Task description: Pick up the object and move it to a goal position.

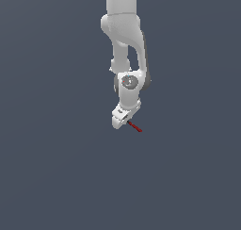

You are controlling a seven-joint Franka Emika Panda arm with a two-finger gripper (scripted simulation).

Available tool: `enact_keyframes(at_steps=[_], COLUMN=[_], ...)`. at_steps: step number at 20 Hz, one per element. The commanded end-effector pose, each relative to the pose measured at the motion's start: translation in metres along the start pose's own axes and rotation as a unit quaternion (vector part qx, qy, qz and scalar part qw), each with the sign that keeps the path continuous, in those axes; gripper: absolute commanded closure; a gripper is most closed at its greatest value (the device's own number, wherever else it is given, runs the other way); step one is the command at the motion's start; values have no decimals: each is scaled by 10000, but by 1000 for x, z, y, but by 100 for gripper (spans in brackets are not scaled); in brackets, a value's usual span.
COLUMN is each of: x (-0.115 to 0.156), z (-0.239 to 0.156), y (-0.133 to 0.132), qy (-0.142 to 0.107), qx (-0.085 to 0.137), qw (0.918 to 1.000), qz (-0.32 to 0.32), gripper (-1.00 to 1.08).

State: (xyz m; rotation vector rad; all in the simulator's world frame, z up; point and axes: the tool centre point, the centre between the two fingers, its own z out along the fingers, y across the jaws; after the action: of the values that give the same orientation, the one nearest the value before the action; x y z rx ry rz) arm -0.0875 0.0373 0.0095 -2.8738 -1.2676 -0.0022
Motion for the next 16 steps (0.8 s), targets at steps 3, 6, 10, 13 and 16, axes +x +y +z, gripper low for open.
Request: enact_keyframes(at_steps=[3,6,10,13,16], x=[1,1,4,6,10], z=[0,-4,-15,-28,-45], y=[-1,-2,-7,-12,-20], qy=[2,2,0,-2,-4], qx=[0,0,-1,-3,-4], qw=[10000,10000,10000,10000,10000], qz=[-6,-6,-6,-6,-5], gripper=[108,108,108,108,108])
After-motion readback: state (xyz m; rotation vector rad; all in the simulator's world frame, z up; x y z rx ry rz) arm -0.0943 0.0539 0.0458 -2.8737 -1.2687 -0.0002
